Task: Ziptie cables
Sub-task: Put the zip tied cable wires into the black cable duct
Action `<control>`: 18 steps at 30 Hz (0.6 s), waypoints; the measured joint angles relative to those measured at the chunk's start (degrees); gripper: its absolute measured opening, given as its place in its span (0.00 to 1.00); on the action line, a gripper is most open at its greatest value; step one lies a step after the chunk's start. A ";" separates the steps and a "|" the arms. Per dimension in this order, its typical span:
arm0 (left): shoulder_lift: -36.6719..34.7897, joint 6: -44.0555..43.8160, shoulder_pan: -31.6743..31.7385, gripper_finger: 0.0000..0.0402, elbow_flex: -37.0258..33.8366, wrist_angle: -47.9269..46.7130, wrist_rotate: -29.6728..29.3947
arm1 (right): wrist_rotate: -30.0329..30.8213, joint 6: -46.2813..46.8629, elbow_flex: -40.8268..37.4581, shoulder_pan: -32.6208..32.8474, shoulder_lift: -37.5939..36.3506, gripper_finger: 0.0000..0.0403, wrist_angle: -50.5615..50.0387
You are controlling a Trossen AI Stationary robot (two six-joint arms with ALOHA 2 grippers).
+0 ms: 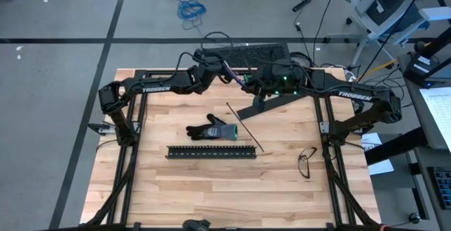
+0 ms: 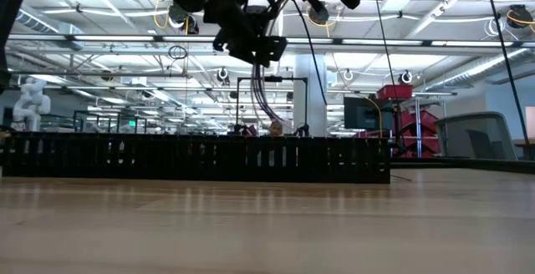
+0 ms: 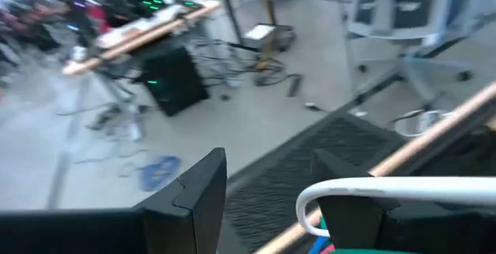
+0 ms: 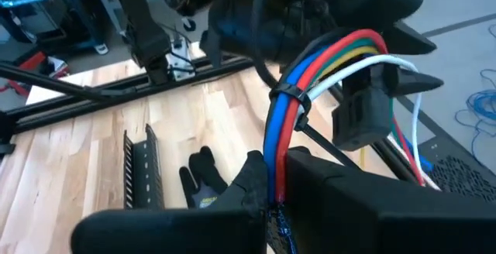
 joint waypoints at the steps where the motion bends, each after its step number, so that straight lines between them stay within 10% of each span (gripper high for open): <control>1: 0.00 1.12 0.00 0.46 0.00 -0.06 -1.51 | 0.02 0.02 0.02 0.00 0.00 0.03 0.37; 18: -8.85 17.18 4.12 0.46 0.00 -0.86 -13.33 | 0.94 2.17 0.06 0.42 -0.22 0.03 -1.53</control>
